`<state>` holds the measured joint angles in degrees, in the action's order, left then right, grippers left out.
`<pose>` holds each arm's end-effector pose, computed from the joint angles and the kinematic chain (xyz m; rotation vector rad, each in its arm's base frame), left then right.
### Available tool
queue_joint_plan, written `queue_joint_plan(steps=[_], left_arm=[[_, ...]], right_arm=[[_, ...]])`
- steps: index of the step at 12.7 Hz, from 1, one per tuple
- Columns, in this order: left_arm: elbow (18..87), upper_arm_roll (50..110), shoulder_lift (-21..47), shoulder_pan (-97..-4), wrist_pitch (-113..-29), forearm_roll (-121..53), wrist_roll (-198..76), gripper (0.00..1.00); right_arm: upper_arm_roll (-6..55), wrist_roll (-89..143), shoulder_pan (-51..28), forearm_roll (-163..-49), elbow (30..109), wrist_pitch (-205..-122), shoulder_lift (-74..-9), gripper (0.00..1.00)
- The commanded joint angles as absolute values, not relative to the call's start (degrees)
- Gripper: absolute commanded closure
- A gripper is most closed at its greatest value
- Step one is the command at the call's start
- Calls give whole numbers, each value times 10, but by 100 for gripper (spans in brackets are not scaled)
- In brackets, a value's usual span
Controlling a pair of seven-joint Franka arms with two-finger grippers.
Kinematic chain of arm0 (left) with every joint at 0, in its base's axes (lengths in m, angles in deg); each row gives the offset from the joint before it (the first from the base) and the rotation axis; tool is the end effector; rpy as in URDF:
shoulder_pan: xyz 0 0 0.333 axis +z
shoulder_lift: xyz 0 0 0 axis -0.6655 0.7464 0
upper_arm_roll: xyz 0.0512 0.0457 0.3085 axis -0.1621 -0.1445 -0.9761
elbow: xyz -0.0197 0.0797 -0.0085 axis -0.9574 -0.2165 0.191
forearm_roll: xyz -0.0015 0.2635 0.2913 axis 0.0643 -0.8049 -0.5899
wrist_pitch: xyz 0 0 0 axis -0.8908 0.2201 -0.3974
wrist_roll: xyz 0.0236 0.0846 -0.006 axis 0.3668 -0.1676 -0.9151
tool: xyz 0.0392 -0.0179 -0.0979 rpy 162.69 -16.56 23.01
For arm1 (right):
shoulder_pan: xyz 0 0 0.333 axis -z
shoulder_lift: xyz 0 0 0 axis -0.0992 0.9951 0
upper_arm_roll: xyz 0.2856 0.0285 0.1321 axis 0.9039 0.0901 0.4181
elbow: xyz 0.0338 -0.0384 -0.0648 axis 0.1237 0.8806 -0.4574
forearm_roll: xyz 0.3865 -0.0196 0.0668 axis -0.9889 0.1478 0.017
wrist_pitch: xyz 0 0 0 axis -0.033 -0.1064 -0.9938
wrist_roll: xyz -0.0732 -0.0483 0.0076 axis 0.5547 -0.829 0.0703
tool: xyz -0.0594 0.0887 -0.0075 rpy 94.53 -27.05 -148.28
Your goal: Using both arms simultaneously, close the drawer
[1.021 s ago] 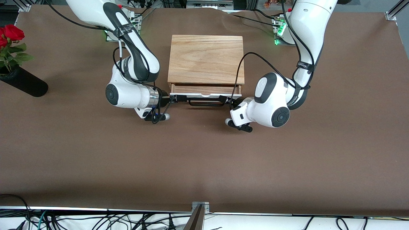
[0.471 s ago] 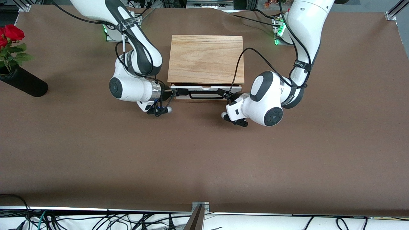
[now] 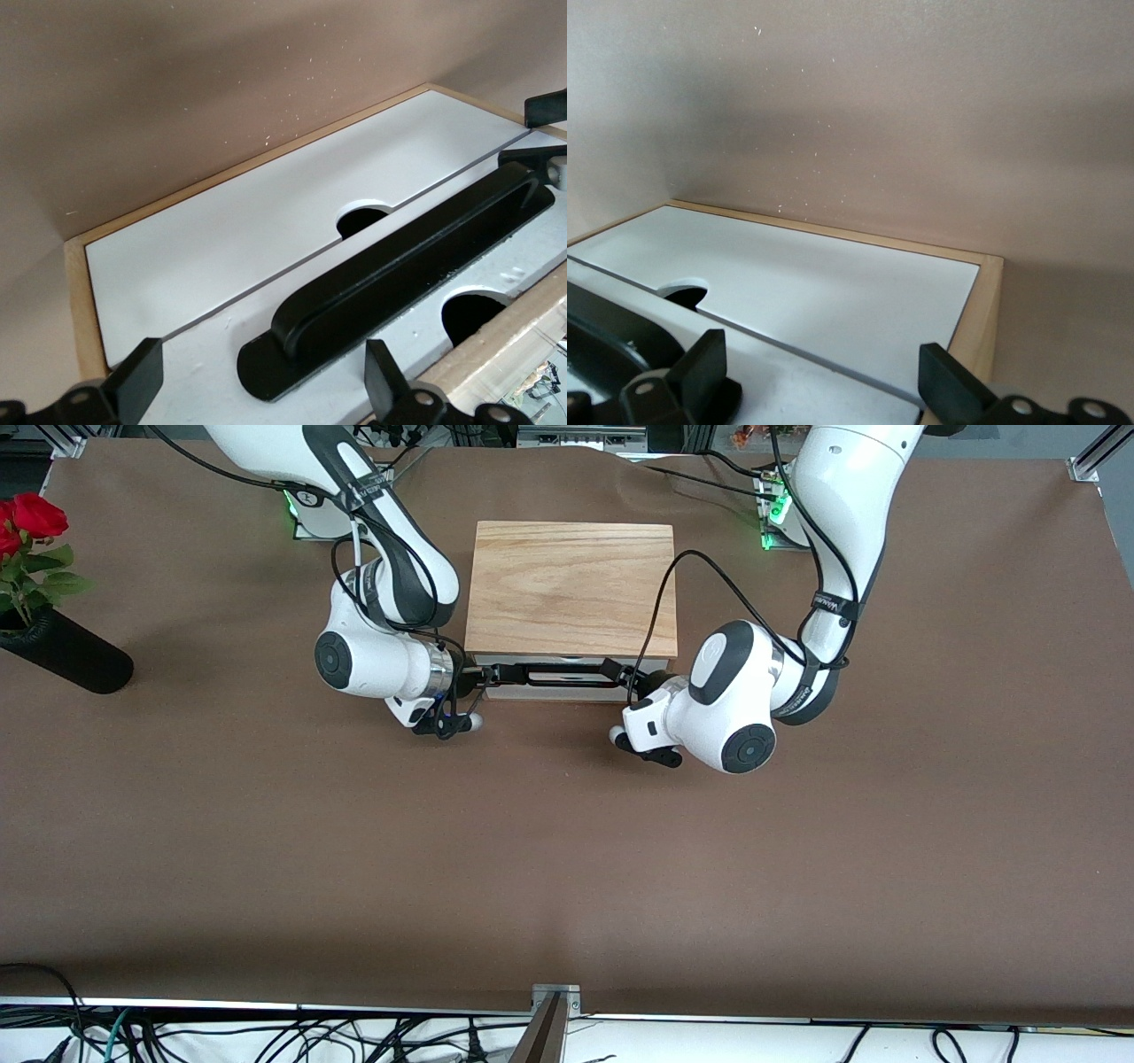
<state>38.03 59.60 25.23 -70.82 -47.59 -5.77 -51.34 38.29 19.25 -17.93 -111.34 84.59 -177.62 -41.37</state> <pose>0.5588 -0.3592 0.2735 2.5012 -0.4025 -0.8120 0.5036 0.3286 0.2499 -2.5944 0.0409 0.4099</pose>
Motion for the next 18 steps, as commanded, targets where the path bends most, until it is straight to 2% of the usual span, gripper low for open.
queue_joint_plan(steps=[1,6,8,9,13,15,17,18], left_arm=[[374,592,256,-720,-446,-56,-512,0],[364,590,262,-724,-454,-55,-512,0],[335,586,261,-715,-466,-54,-511,0],[330,584,255,-709,-465,-55,-510,0],[316,583,217,-680,-462,-91,-508,0],[282,579,209,-644,-463,-124,-505,0],[260,581,209,-580,-462,-128,-505,0],[259,579,209,-567,-462,-149,-505,0]], right_arm=[[356,198,-181,-1110,868,-1763,-442,0],[210,317,-182,-1010,844,-1764,-457,0],[176,308,-182,-988,847,-1749,-499,0],[157,308,-182,-956,846,-1714,-523,0],[140,247,-182,-789,843,-1587,-655,0],[139,250,-180,-732,829,-1549,-700,0],[152,250,-151,-696,723,-1435,-699,0],[202,249,-92,-687,666,-1383,-686,0]])
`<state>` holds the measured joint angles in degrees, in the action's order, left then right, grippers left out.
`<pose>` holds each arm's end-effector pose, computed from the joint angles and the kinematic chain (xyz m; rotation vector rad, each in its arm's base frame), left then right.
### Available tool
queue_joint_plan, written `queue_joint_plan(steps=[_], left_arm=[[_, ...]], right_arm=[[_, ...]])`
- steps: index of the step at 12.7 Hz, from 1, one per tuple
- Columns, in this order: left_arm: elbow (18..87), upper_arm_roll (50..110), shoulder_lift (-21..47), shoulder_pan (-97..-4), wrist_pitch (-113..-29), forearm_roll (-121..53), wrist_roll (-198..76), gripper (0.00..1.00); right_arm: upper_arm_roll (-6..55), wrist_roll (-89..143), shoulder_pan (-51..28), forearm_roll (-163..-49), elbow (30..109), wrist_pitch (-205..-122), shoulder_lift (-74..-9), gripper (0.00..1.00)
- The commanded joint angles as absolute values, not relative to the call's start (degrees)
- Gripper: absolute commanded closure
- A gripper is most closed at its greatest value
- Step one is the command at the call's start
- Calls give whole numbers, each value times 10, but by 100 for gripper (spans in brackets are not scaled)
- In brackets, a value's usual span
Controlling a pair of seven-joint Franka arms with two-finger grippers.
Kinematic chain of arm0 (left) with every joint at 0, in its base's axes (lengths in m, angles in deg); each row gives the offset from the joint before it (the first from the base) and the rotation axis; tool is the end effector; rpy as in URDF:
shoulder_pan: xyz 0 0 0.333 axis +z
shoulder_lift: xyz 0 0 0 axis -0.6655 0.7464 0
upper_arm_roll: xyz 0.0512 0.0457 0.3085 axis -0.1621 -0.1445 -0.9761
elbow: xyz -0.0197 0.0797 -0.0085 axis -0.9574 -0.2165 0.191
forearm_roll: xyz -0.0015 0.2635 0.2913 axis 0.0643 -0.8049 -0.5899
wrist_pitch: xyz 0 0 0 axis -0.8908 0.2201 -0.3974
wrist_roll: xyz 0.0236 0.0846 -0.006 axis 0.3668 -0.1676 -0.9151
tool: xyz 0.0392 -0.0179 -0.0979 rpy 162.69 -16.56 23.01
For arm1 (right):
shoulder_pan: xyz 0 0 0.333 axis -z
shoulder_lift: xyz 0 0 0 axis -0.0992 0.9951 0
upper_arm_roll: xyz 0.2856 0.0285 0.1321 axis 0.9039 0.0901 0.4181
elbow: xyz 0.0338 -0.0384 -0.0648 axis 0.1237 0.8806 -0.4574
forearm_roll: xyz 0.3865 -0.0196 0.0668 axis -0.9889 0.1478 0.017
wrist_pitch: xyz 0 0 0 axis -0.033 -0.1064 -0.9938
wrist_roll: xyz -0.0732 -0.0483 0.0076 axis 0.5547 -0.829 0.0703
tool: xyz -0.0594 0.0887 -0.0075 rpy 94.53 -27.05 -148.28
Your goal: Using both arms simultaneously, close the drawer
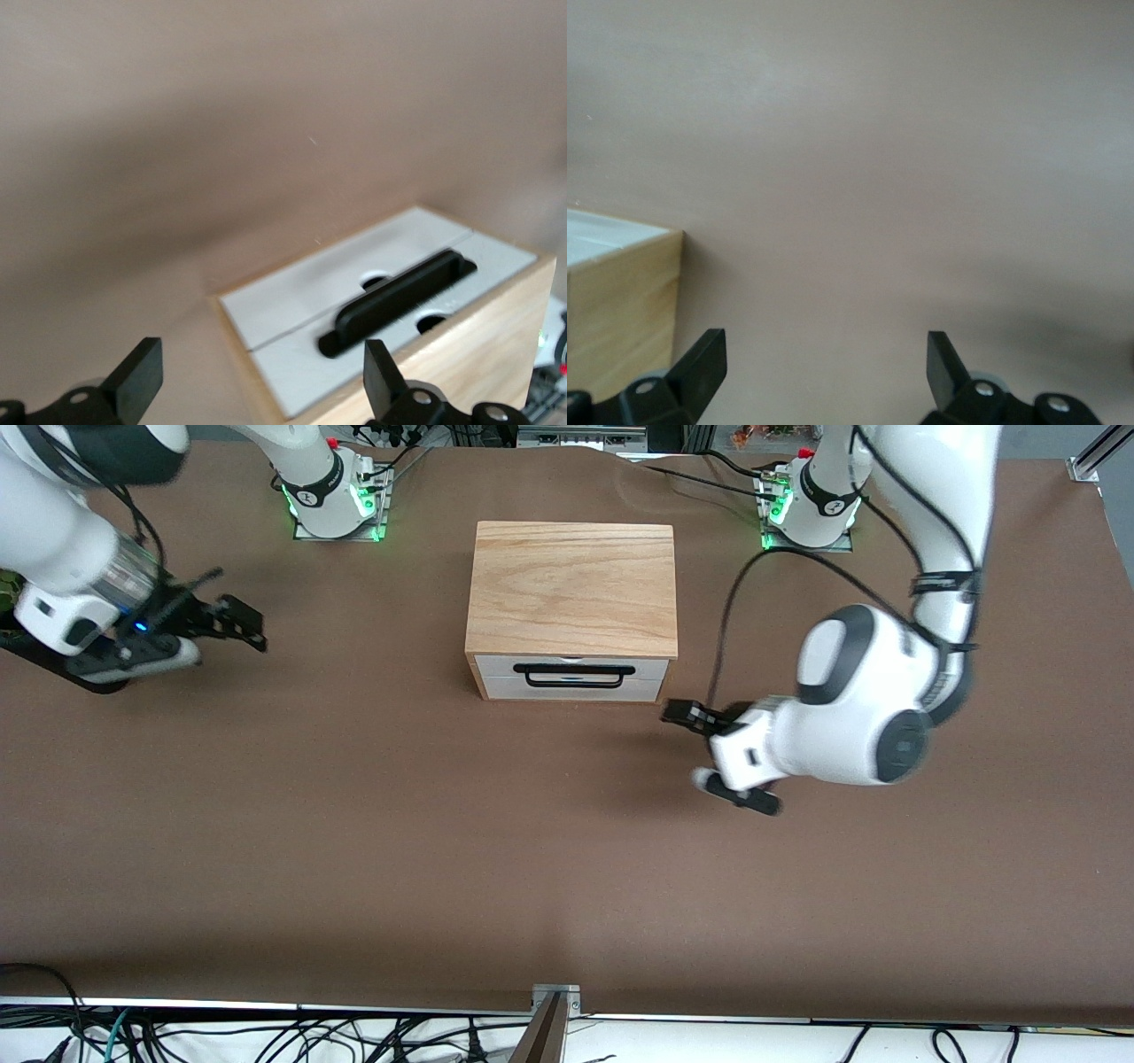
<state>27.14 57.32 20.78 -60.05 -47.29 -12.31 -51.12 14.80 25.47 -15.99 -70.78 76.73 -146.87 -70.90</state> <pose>0.6594 -0.2307 0.4020 2.6340 -0.2881 -0.3930 0.5273 0.0553 0.5574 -3.0768 -0.2522 0.0436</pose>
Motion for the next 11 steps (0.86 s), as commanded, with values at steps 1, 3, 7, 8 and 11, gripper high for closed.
queue_joint_plan(steps=[1,3,7,8,11], left_arm=[[259,579,205,-555,-462,-197,-505,0],[257,580,188,-533,-463,-284,-505,0],[253,579,140,-497,-456,-375,-508,0],[257,579,115,-481,-456,-376,-509,0],[299,563,21,-463,-454,-389,-513,0]], right_arm=[[260,249,-33,-674,628,-1364,-679,0],[278,256,1,-666,612,-1369,-669,0],[279,246,9,-680,611,-1370,-657,0],[279,245,9,-680,611,-1367,-657,0],[279,243,8,-678,612,-1364,-656,0]])
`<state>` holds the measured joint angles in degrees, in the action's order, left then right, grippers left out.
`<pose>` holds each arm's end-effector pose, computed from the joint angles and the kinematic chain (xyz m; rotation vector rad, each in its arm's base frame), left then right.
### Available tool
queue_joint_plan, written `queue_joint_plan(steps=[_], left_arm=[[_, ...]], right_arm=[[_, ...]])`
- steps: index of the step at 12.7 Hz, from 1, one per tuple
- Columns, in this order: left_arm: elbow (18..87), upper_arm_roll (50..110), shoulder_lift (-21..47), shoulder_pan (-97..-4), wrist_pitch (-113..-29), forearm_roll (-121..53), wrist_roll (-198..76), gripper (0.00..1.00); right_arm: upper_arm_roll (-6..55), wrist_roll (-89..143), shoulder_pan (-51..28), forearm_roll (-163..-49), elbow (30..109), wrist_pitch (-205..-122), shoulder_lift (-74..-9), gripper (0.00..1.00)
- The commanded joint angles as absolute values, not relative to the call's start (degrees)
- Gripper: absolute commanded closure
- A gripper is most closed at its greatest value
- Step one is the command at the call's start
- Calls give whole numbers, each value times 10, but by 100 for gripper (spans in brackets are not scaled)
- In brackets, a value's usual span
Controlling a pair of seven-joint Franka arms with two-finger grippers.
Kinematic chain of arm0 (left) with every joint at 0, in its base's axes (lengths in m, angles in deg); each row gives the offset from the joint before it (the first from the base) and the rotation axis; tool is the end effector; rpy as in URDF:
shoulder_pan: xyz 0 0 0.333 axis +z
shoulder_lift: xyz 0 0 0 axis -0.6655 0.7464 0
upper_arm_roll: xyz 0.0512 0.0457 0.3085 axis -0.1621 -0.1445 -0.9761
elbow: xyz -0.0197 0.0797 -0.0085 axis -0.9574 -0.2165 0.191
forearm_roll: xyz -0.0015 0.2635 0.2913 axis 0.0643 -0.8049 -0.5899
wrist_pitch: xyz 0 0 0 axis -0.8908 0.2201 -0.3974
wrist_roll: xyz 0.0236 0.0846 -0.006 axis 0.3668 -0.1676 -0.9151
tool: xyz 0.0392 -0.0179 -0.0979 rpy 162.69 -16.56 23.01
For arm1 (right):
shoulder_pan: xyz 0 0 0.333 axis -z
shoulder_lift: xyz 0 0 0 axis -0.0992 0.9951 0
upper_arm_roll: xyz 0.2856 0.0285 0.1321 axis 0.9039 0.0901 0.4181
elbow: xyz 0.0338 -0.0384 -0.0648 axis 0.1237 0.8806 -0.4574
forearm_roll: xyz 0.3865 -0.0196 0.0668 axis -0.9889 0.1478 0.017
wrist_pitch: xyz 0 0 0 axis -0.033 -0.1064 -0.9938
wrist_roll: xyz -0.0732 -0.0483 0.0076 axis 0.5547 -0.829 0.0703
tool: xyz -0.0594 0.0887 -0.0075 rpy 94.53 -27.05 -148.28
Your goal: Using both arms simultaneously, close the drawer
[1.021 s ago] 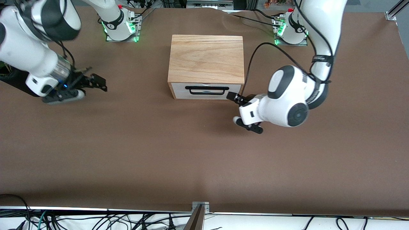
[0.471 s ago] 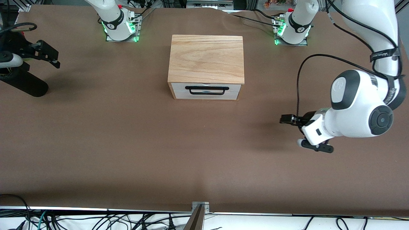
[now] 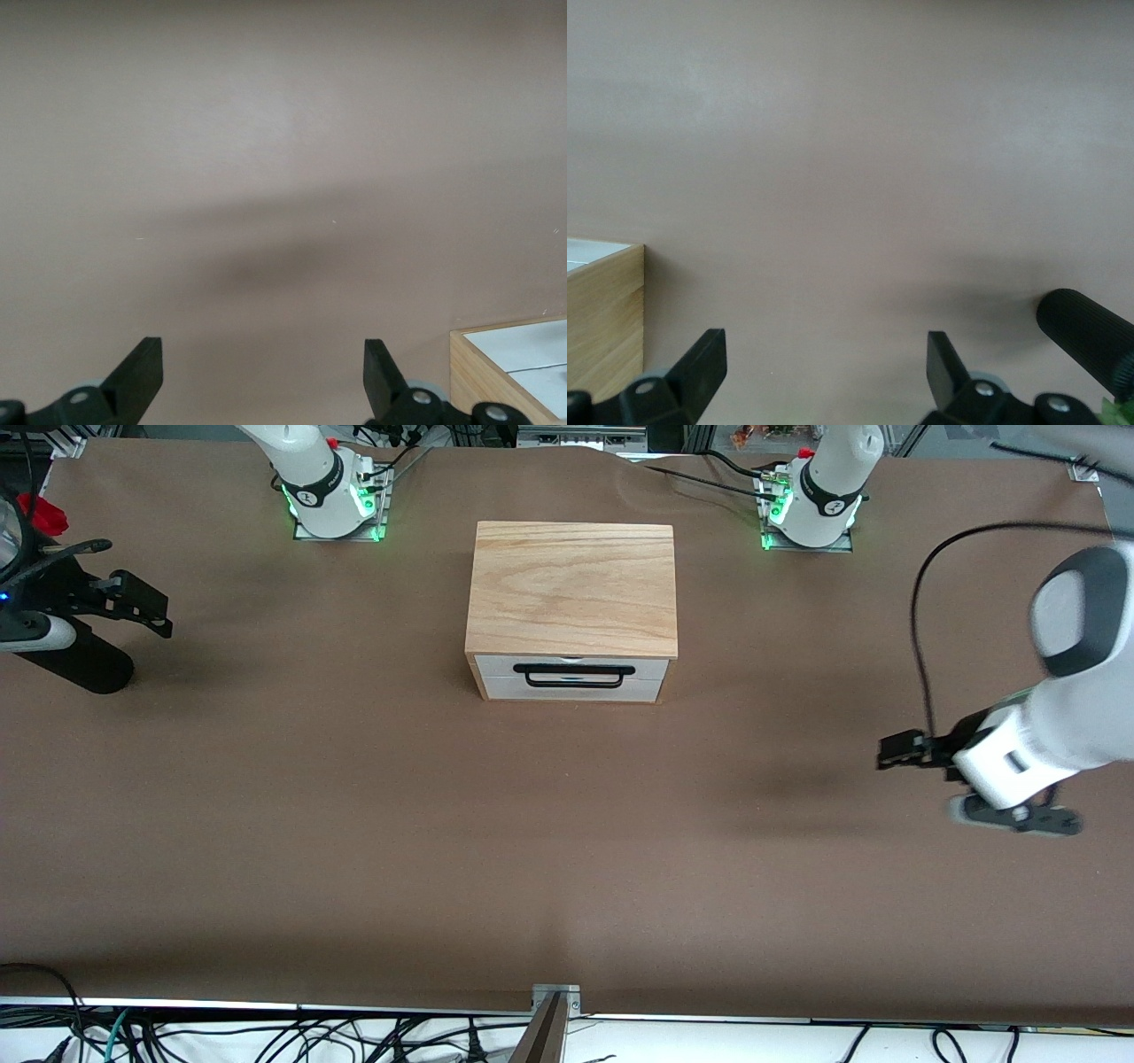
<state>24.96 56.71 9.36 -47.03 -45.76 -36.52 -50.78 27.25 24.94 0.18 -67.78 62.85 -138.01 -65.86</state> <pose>0.6661 -0.0276 0.5423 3.0537 -0.1175 -0.0586 0.5504 0.0217 0.6137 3.1155 0.1451 -0.0368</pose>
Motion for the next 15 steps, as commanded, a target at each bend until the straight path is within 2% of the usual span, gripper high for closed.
queue_joint_plan(steps=[1,3,5,9,15], left_arm=[[311,558,-7,-456,-453,-398,-513,0],[366,557,-62,-444,-427,-419,-514,0],[404,557,-77,-427,-414,-412,-515,0],[417,562,-87,-438,-410,-385,-601,0],[407,567,-74,-448,-395,-392,-579,0]], right_arm=[[279,243,10,-678,612,-1367,-655,0],[278,244,10,-678,612,-1370,-650,0],[279,243,9,-678,611,-1367,-651,0],[279,243,9,-679,612,-1364,-652,0],[279,243,9,-679,612,-1362,-654,0]])
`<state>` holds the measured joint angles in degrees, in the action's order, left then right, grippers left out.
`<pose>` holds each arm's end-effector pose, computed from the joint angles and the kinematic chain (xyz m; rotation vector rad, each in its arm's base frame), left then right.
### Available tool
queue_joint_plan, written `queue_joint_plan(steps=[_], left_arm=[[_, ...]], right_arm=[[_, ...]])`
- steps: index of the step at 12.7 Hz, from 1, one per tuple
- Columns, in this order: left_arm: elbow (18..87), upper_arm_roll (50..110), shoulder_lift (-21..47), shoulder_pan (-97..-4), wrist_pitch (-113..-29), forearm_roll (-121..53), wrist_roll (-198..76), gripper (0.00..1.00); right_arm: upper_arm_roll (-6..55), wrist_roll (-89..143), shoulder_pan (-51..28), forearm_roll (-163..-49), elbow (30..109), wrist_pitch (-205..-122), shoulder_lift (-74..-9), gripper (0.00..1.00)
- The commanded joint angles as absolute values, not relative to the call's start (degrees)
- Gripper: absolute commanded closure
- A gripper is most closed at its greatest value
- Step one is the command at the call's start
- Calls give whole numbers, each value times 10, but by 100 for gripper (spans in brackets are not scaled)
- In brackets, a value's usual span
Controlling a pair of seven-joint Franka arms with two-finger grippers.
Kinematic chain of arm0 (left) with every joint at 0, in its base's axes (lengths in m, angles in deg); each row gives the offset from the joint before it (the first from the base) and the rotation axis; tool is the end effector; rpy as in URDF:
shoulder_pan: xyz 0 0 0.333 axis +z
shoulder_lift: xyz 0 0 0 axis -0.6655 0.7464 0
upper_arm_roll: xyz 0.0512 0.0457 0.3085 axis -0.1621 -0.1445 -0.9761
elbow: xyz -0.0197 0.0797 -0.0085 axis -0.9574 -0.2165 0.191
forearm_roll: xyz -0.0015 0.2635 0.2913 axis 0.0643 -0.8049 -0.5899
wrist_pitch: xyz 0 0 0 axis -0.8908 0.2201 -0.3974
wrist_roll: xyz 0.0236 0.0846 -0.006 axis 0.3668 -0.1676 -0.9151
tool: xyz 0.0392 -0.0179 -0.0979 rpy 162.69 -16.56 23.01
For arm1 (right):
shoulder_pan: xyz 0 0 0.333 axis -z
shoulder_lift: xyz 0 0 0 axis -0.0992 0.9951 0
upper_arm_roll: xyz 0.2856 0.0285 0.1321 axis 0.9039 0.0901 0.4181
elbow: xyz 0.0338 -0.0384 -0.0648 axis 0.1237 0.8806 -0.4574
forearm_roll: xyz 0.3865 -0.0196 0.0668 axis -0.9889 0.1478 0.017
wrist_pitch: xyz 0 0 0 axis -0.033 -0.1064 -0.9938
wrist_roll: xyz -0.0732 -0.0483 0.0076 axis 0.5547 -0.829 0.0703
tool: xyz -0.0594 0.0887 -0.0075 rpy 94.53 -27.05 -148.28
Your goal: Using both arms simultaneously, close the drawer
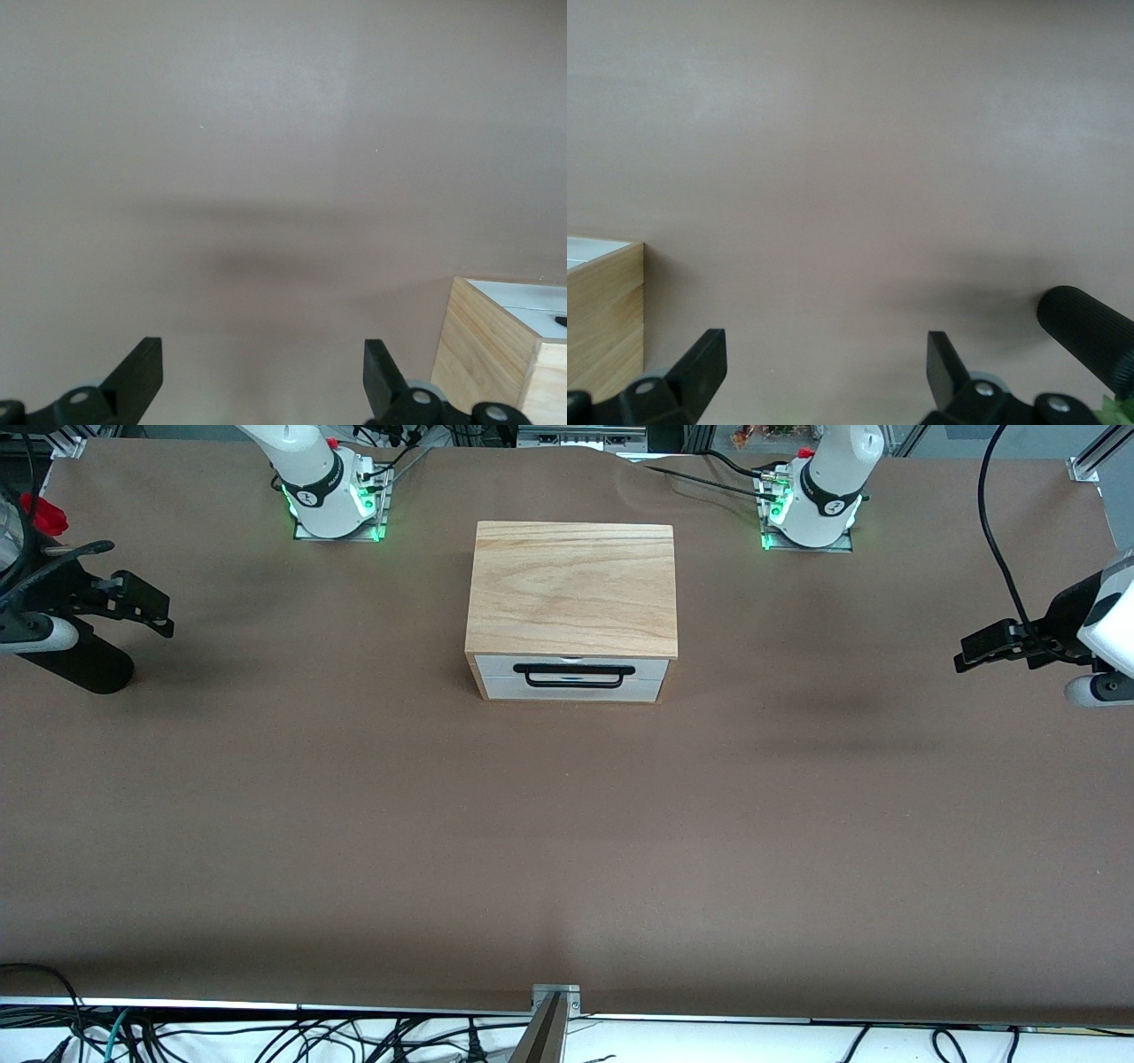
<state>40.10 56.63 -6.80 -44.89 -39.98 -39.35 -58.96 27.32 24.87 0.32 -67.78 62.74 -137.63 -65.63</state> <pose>0.5753 0.0082 0.5858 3.0761 0.1601 -0.1944 0.5509 0.0211 0.6118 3.1153 0.1411 -0.0504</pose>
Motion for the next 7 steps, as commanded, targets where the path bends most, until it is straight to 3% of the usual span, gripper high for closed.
queue_joint_plan(steps=[1,7], left_arm=[[407,566,-70,-442,-395,-391,-551,0],[398,564,-66,-437,-396,-389,-555,0]], right_arm=[[279,244,9,-679,612,-1363,-655,0],[279,244,9,-680,612,-1363,-658,0]])
